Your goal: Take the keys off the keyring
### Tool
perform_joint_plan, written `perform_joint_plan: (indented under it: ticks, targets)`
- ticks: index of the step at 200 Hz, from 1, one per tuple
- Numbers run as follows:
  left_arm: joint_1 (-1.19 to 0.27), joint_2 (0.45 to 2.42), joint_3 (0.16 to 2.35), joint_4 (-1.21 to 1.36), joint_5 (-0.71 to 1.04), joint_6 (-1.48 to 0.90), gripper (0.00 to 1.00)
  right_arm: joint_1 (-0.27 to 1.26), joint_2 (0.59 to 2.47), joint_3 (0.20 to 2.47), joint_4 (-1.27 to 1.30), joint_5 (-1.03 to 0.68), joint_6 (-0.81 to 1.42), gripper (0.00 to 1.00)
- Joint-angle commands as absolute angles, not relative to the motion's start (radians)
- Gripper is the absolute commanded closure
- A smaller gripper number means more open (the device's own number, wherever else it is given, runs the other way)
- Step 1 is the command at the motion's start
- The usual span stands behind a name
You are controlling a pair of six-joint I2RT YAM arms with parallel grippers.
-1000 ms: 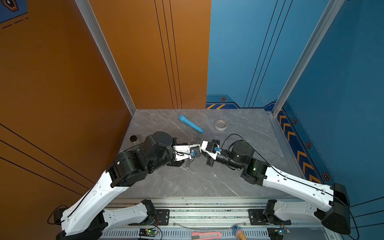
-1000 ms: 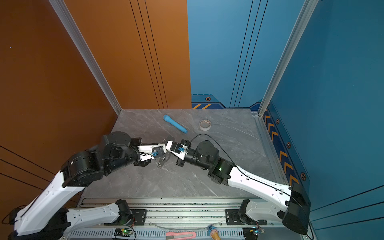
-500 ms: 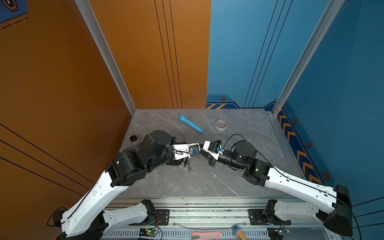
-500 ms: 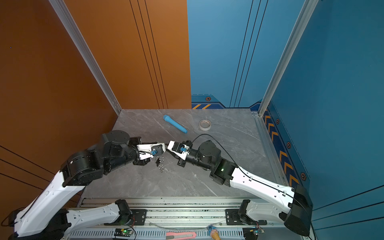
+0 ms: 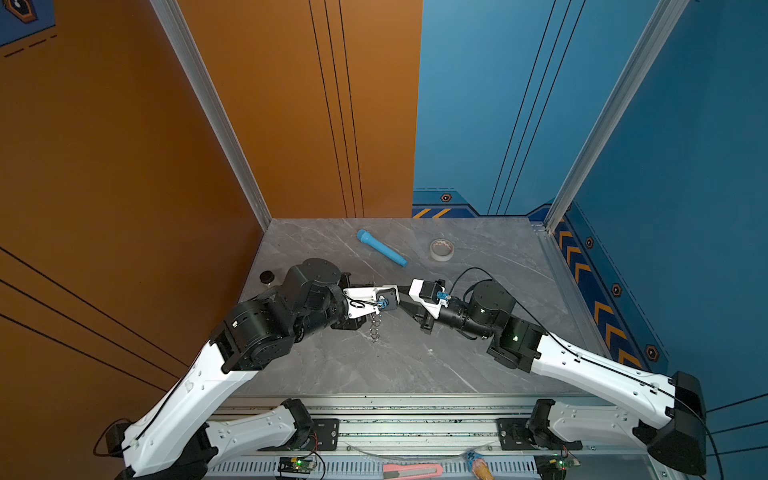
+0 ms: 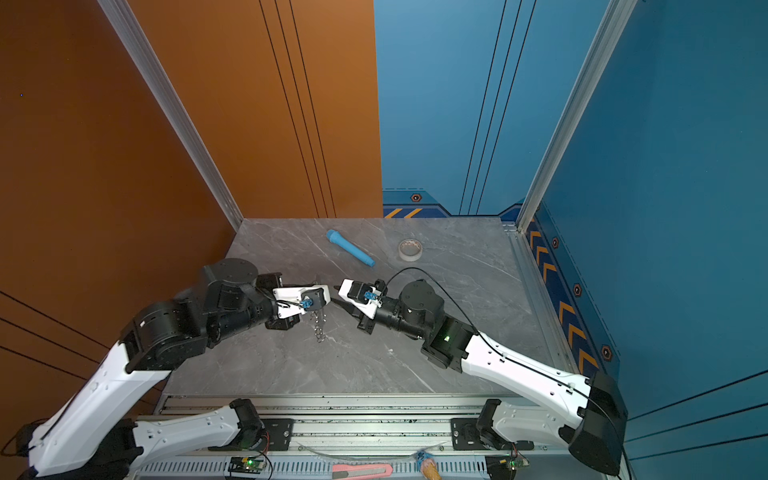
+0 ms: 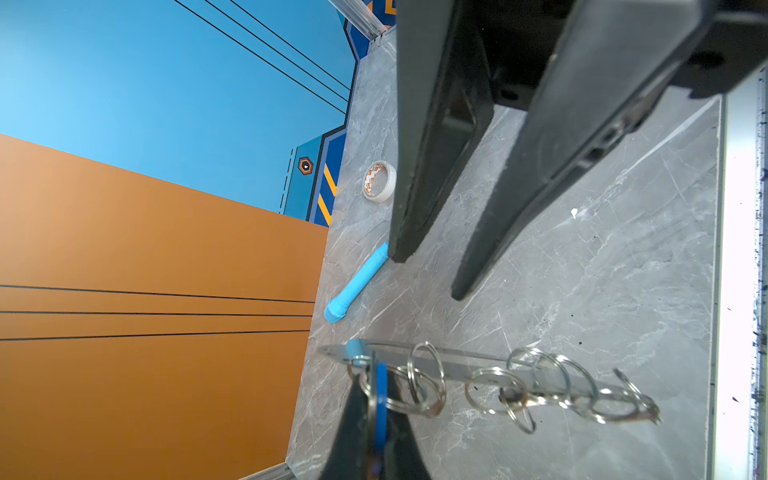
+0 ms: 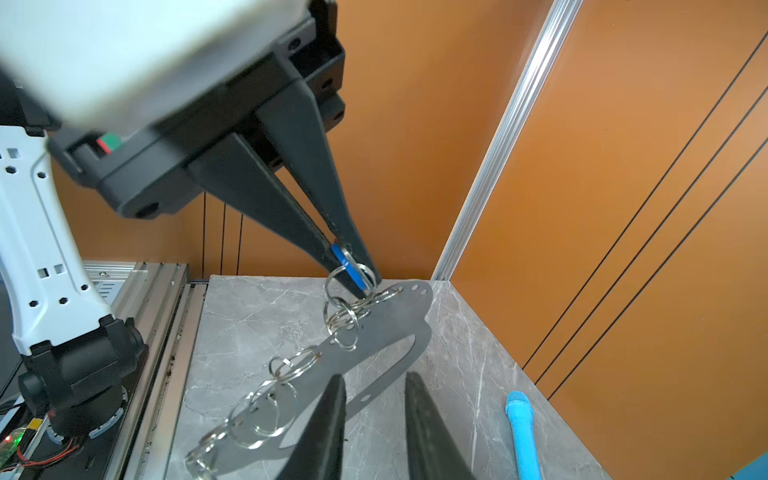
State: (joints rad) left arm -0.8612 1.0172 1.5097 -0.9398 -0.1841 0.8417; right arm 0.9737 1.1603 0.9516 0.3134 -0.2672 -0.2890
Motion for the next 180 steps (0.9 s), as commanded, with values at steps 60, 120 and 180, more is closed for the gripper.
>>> perform_joint_plan:
  ticks: [60,120,180]
  targets:
    - [-0.75,1.002,1.52,-0.908,-0.014,0.757,1.0,0.958,1.176,0.951,0.303,-0.345,-0.212,0.73]
    - [-0.675,1.036,1.515,-0.893,0.041,0.623,1.0,0.935,1.17,0.949,0.289,-0.353,-0.2,0.72]
    - [-0.698,1.066,1.491,-0.896,-0.104,0.376,1.0,0.903,1.161,0.936,0.272,-0.35,-0.173,0.72]
